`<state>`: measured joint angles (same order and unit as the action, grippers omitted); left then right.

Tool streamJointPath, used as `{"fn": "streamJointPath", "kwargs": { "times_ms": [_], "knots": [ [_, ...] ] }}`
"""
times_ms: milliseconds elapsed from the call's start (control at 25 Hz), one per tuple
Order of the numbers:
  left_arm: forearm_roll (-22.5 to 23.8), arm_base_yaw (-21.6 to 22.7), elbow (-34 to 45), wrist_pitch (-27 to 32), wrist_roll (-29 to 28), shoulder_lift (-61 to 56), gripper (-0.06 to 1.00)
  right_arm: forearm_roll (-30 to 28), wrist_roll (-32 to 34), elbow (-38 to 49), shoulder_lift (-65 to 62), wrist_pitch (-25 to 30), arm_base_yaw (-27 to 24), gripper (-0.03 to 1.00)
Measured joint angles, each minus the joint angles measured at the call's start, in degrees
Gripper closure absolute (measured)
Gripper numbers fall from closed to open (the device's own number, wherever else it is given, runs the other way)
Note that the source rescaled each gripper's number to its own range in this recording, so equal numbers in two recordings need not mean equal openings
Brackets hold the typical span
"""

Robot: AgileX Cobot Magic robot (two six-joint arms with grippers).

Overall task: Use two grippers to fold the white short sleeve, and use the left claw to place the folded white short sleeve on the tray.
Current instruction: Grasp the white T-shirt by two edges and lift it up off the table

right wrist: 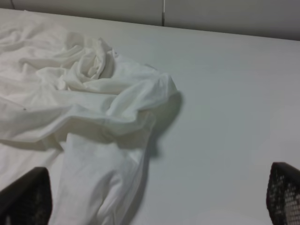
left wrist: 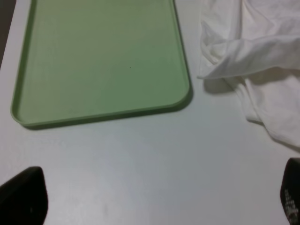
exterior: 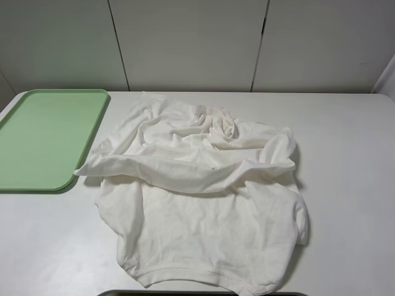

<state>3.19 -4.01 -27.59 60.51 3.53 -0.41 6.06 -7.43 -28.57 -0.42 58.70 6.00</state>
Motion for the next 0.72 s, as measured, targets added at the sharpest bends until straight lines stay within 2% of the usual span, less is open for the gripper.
{"fn": "streamJointPath", "kwargs": {
  "times_ms": [240,440,520,560,600,720],
  "knots": [
    [0.30,-0.43,0.00,0.00,0.00,0.00,-0.06,0.00,-0.39,0.00,3.38,0.00,1.36,-0.03],
    [-0.68,-2.23,-1.29,-1.83,0.31,1.18,-0.06,0.97,-3.47,-1.82,18.76,-0.20,6.57,-0.03],
    [-2.84,-2.78,-3.06,-3.39,1.24,4.22,-0.06,2.55,-5.83,-4.47,25.39,-0.35,7.86,-0.03],
    [-6.41,-2.92,-5.73,-4.63,3.40,10.15,-0.05,3.42,-7.25,-5.87,28.22,-0.41,8.17,-0.03],
    [-9.37,-2.92,-7.98,-4.92,8.46,15.66,-0.05,4.14,-8.32,-7.06,30.40,-0.41,8.17,-0.03],
    [-15.35,-2.92,-11.60,-3.94,15.69,26.77,-0.05,6.15,-12.07,-11.34,36.74,-0.53,8.17,-0.03]
  ]
}}
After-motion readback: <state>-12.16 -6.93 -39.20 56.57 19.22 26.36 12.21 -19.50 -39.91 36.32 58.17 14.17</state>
